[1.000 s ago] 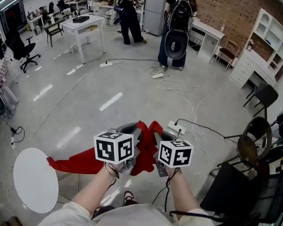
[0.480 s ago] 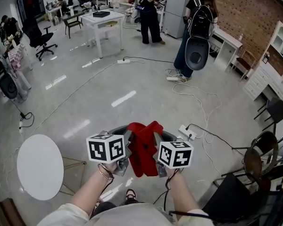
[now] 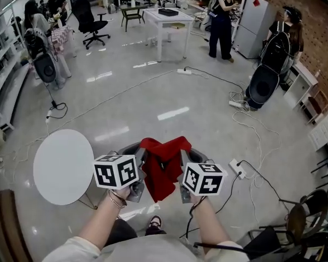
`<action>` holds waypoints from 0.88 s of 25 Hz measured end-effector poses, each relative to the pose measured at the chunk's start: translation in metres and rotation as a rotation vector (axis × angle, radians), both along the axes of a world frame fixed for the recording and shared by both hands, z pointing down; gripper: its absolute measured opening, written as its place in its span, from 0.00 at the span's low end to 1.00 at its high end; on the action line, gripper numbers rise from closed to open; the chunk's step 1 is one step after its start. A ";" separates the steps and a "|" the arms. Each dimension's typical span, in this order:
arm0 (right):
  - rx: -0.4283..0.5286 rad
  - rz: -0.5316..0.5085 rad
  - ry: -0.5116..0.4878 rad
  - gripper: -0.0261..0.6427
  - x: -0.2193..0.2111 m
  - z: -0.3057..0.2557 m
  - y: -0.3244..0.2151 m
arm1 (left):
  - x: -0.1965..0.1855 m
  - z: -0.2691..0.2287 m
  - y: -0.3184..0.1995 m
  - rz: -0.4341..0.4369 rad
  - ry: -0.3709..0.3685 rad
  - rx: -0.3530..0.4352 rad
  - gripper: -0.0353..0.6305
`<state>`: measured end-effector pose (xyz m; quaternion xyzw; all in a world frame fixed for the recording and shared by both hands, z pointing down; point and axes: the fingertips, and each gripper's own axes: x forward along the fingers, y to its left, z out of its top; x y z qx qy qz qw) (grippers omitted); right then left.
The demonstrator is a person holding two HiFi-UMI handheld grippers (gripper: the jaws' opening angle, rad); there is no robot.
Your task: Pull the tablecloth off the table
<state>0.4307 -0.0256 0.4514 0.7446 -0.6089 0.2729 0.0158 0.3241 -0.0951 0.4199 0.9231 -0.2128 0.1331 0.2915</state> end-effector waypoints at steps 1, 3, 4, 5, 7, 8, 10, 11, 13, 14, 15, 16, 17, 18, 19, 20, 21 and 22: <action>0.002 -0.006 -0.001 0.08 -0.006 0.000 -0.006 | -0.009 -0.001 -0.005 -0.018 -0.002 0.003 0.08; 0.004 -0.022 -0.006 0.08 -0.019 -0.001 -0.018 | -0.027 0.000 -0.015 -0.048 -0.008 0.008 0.08; 0.006 -0.031 -0.006 0.08 -0.026 -0.002 -0.024 | -0.036 0.000 -0.022 -0.063 -0.009 0.008 0.08; 0.008 -0.037 -0.005 0.08 -0.033 -0.004 -0.031 | -0.046 0.000 -0.028 -0.077 -0.010 0.008 0.08; 0.015 -0.038 -0.005 0.08 -0.050 -0.007 -0.041 | -0.070 0.000 -0.041 -0.102 -0.016 0.007 0.08; 0.017 -0.036 -0.003 0.08 -0.059 -0.008 -0.046 | -0.083 0.000 -0.047 -0.114 -0.016 0.006 0.08; 0.019 -0.037 0.013 0.08 -0.074 -0.013 -0.056 | -0.104 -0.001 -0.059 -0.139 -0.009 0.004 0.08; 0.019 -0.040 0.024 0.08 -0.079 -0.017 -0.062 | -0.113 -0.002 -0.064 -0.147 -0.004 0.002 0.08; 0.014 -0.048 0.040 0.08 -0.088 -0.022 -0.070 | -0.128 -0.002 -0.073 -0.154 0.000 -0.006 0.08; 0.011 -0.053 0.047 0.08 -0.093 -0.024 -0.072 | -0.134 -0.002 -0.076 -0.155 0.003 -0.011 0.08; 0.008 -0.058 0.054 0.08 -0.097 -0.025 -0.073 | -0.140 -0.001 -0.079 -0.156 0.006 -0.014 0.08; 0.008 -0.061 0.058 0.08 -0.101 -0.025 -0.074 | -0.145 0.000 -0.082 -0.158 0.011 -0.017 0.08; 0.010 -0.062 0.059 0.08 -0.105 -0.025 -0.075 | -0.150 0.000 -0.085 -0.161 0.015 -0.020 0.08; 0.014 -0.063 0.056 0.08 -0.109 -0.025 -0.076 | -0.154 0.001 -0.087 -0.164 0.019 -0.023 0.08; 0.019 -0.066 0.053 0.08 -0.114 -0.027 -0.078 | -0.158 0.000 -0.089 -0.163 0.024 -0.026 0.08; 0.023 -0.071 0.057 0.08 -0.119 -0.029 -0.078 | -0.162 -0.001 -0.090 -0.161 0.030 -0.027 0.08; 0.024 -0.076 0.066 0.08 -0.123 -0.031 -0.079 | -0.165 -0.002 -0.092 -0.160 0.035 -0.030 0.08; 0.024 -0.078 0.075 0.08 -0.126 -0.032 -0.079 | -0.168 -0.001 -0.094 -0.161 0.036 -0.035 0.08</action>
